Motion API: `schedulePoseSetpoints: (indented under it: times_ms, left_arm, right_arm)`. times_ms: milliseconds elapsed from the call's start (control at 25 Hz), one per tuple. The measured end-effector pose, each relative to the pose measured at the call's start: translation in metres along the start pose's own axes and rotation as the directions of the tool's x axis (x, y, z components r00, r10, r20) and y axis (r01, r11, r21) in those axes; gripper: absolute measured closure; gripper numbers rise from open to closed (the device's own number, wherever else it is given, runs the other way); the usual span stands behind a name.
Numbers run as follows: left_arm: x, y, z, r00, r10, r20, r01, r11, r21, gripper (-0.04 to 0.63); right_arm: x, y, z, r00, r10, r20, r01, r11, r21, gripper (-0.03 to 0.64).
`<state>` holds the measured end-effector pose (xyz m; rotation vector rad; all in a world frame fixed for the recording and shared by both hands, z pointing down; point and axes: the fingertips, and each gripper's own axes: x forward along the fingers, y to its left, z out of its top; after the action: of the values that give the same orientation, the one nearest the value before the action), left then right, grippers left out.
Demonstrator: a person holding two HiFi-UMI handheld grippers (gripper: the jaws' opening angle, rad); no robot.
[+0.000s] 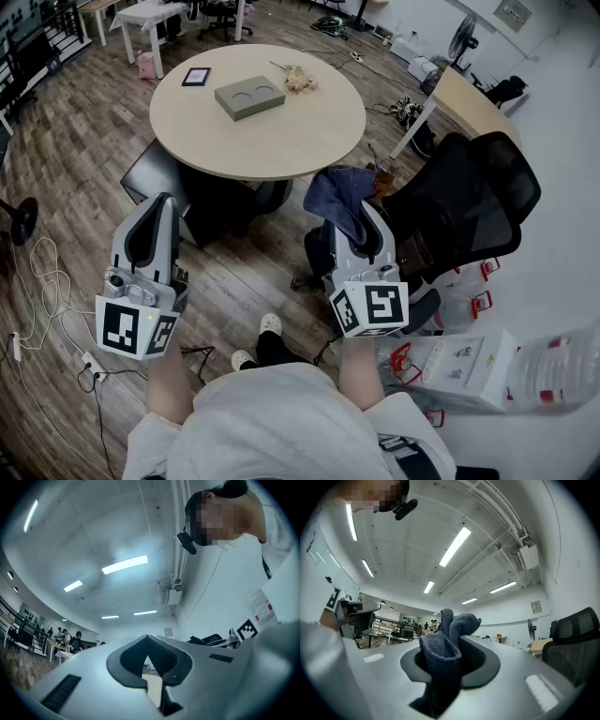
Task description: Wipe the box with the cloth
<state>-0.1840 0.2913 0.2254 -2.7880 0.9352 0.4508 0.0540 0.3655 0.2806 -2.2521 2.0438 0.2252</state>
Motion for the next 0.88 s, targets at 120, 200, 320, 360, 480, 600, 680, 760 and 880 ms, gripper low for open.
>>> schedulePoseSetpoints:
  times_ms: [120,200,320,360,480,600,680,760,880]
  left_arm:
    - [0.003,-0.001,0.001,1.000,0.000,0.004,0.000,1.000,0.000,0.592]
    - [0.006,-0.001,0.000,1.000,-0.001,0.006,0.001,1.000,0.000,0.592]
    - [0.012,0.003,-0.002,1.000,0.000,0.007,0.000,1.000,0.002,0.592]
    - [0.015,0.004,-0.003,1.000,0.001,0.008,-0.001,1.000,0.003,0.592]
    - [0.025,0.007,-0.005,1.000,0.004,0.011,-0.004,1.000,0.007,0.592]
    - [0.039,0.009,-0.008,1.000,0.006,0.019,-0.006,1.000,0.013,0.592]
    - [0.050,0.010,-0.008,1.000,0.007,0.026,-0.008,1.000,0.019,0.592]
    - [0.061,0.011,-0.009,0.999,0.007,0.033,-0.008,1.000,0.027,0.592]
    - [0.080,0.010,-0.012,0.999,0.008,0.041,-0.009,0.999,0.037,0.592]
  right_arm:
    - [0.001,-0.002,0.000,1.000,0.003,0.000,-0.003,1.000,-0.006,0.518]
    - [0.003,-0.003,0.000,1.000,0.002,0.001,-0.002,1.000,0.000,0.518]
    - [0.011,-0.005,-0.001,1.000,0.007,0.002,-0.007,1.000,-0.001,0.518]
    - [0.014,-0.006,-0.002,1.000,0.007,0.003,-0.007,1.000,0.000,0.518]
    - [0.024,-0.014,-0.002,1.000,0.002,0.017,-0.002,1.000,0.006,0.518]
    - [0.037,-0.024,-0.003,1.000,0.006,0.031,-0.006,1.000,0.015,0.518]
    - [0.047,-0.030,-0.003,0.999,0.012,0.039,-0.013,1.000,0.022,0.518]
    - [0.057,-0.036,-0.002,0.999,0.022,0.048,-0.024,0.999,0.027,0.518]
    - [0.072,-0.048,-0.002,0.997,0.038,0.061,-0.040,0.999,0.035,0.518]
